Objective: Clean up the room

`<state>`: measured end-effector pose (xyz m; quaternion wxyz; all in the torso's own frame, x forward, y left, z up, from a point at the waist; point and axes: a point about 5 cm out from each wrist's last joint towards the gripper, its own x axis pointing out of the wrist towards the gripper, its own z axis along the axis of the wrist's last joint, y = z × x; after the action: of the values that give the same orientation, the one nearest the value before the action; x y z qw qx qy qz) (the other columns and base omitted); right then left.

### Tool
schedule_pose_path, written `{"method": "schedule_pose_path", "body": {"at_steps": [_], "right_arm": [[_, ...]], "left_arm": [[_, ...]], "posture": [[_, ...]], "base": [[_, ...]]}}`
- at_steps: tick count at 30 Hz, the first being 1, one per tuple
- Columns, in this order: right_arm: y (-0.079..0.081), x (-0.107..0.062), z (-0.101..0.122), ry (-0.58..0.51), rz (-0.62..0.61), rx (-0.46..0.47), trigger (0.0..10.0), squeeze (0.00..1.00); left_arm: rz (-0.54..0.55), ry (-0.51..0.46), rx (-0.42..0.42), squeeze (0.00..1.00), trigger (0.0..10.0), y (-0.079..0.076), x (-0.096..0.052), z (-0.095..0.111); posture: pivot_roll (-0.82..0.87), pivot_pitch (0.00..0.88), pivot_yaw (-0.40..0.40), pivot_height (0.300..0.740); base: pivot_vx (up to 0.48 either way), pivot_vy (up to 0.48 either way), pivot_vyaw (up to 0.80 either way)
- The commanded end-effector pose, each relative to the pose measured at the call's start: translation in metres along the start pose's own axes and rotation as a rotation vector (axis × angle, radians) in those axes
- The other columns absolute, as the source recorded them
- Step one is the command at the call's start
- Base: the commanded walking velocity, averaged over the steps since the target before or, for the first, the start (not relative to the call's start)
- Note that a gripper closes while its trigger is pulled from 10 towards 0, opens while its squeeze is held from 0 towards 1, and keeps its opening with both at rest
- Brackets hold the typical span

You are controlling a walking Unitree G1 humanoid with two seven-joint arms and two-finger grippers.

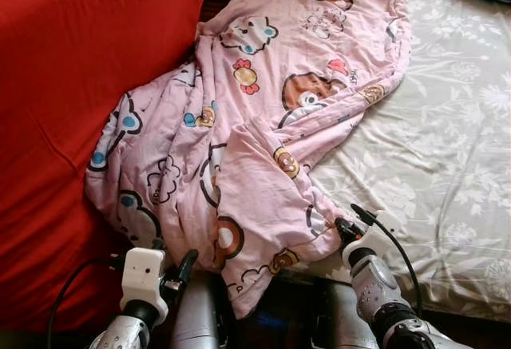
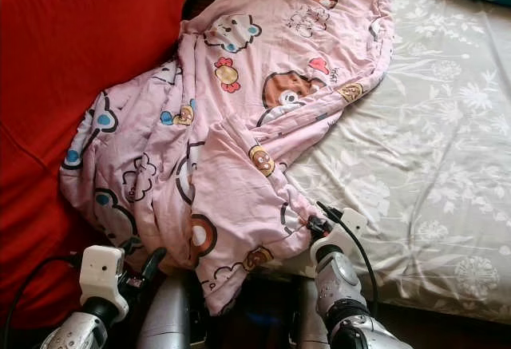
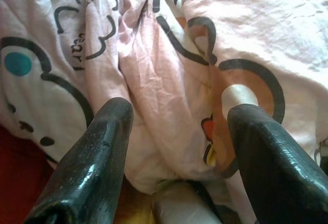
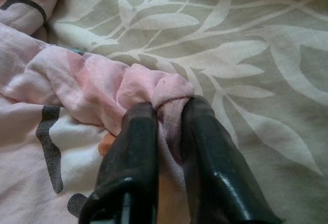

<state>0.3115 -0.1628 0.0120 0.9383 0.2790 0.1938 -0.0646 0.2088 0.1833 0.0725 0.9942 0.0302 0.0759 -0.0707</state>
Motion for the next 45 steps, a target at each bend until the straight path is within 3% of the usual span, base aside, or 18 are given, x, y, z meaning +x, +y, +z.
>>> {"method": "schedule_pose_path", "body": {"at_steps": [1, 10, 16, 20, 21, 25, 29, 38, 45], "right_arm": [[-0.001, -0.002, -0.008, 0.042, -0.002, -0.005, 0.0, 0.00], [0.000, 0.000, -0.004, 0.038, 0.006, -0.023, 0.0, 0.00], [0.011, 0.004, 0.009, -0.018, 0.057, -0.110, 0.0, 0.00], [0.021, 0.006, 0.020, -0.082, 0.123, -0.216, 0.0, 0.00], [0.022, 0.005, 0.021, -0.095, 0.139, -0.267, 10.0, 0.00], [0.021, 0.002, 0.024, -0.143, 0.166, -0.308, 10.0, 0.00], [0.014, -0.003, 0.027, -0.196, 0.157, -0.286, 10.0, 0.00], [0.004, -0.023, 0.016, -0.273, 0.210, -0.333, 10.0, 0.00], [0.004, -0.025, 0.018, -0.293, 0.195, -0.355, 10.0, 0.00]], "left_arm": [[0.005, 0.044, -0.010, 0.00, 10.0, 0.001, -0.005, -0.011], [0.008, 0.041, -0.016, 0.00, 10.0, 0.000, 0.006, -0.013], [0.040, 0.018, -0.021, 0.00, 10.0, 0.003, 0.020, -0.012], [0.031, -0.004, -0.030, 0.00, 10.0, 0.001, 0.038, -0.009], [0.040, -0.005, -0.039, 0.00, 10.0, 0.001, 0.043, -0.010], [0.060, -0.003, -0.050, 0.00, 10.0, 0.002, 0.049, -0.013], [0.066, -0.010, -0.052, 0.00, 10.0, 0.003, 0.051, -0.014], [0.108, 0.013, -0.067, 0.00, 10.0, 0.008, 0.052, -0.030], [0.145, 0.052, -0.063, 0.00, 10.0, 0.017, 0.054, -0.041]], "posture": [[0.13, 0.251, 0.027, 0.608], [0.12, 0.211, 0.016, 0.608], [0.09, 0.164, 0.009, 0.608], [0.06, 0.104, 0.002, 0.608], [0.04, 0.079, -0.003, 0.608], [0.02, 0.043, -0.012, 0.608], [0.02, 0.029, -0.018, 0.608], [-0.01, 0.000, -0.027, 0.608], [-0.01, 0.000, -0.020, 0.648]], "base": [[0.000, 0.000, 0.00], [0.000, 0.000, 0.00], [0.000, 0.000, 0.00], [0.000, 0.000, 0.00], [0.000, 0.000, 0.00], [0.000, 0.000, 0.00], [0.000, 0.000, 0.00], [0.000, 0.000, 0.00], [0.000, 0.000, 0.00]]}}
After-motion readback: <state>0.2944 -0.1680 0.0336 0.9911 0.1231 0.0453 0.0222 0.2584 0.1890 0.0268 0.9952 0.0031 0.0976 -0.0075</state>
